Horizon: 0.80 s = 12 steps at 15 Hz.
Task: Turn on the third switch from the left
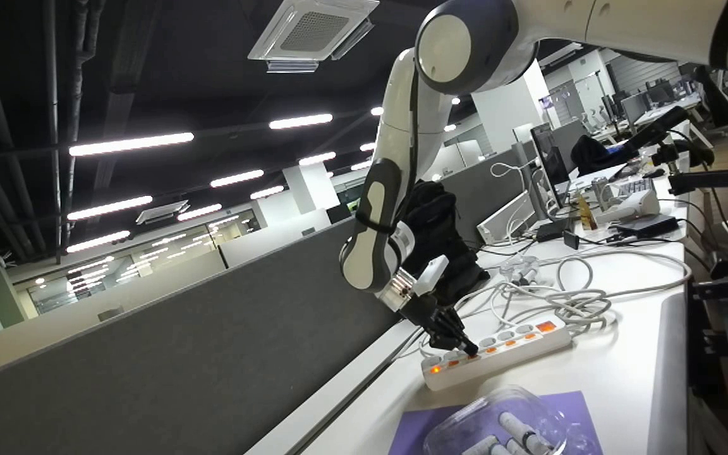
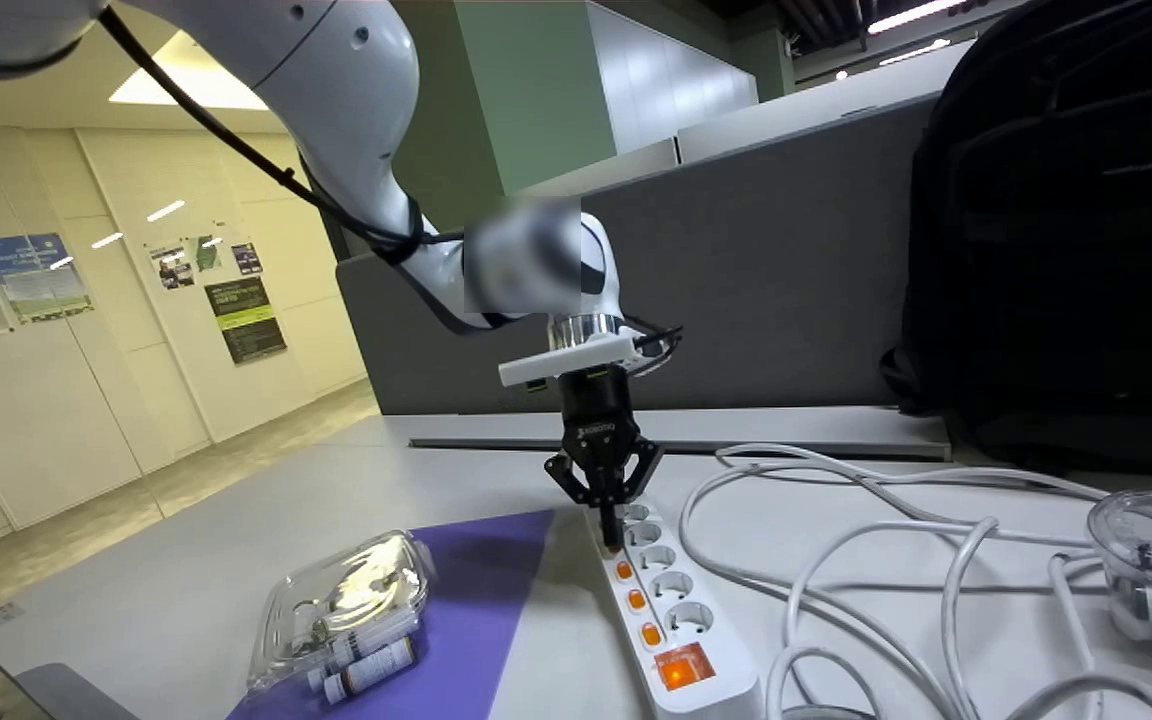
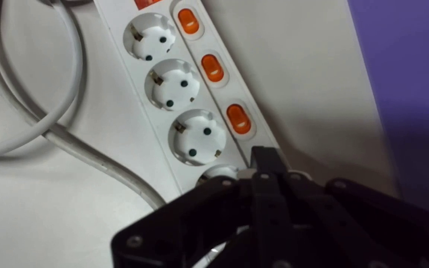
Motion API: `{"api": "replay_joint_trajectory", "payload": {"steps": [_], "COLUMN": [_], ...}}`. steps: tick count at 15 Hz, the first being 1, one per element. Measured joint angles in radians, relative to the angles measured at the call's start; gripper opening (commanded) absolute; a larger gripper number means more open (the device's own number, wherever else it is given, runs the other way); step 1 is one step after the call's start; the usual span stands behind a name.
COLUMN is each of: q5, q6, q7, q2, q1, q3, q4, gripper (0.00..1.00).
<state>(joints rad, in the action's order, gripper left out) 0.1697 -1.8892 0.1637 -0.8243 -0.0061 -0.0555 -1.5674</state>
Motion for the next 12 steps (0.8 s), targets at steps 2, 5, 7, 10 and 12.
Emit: {"api": "replay_joint_trajectory", "payload": {"steps": [2,5,7,10,12], "q5": [0.017,0.066,0.094,0.131,0.146], "q6": [-0.009,-0.066,-0.12,-0.226,-0.294], "q7": [-0.007,-0.011,-0.011,-0.012,-0.012], "q2": [-0.005,0.0,0.011,0.043,0.066], "q1": [0.009,0.035,0.05,0.064,0.068], "q3": [0.0,0.0,0.0,0.0,0.001], "q4": [0.01,0.002,-0.017,-0.075,-0.12], "gripper": [0.0,0.0,0.0,0.0,0.0]}}
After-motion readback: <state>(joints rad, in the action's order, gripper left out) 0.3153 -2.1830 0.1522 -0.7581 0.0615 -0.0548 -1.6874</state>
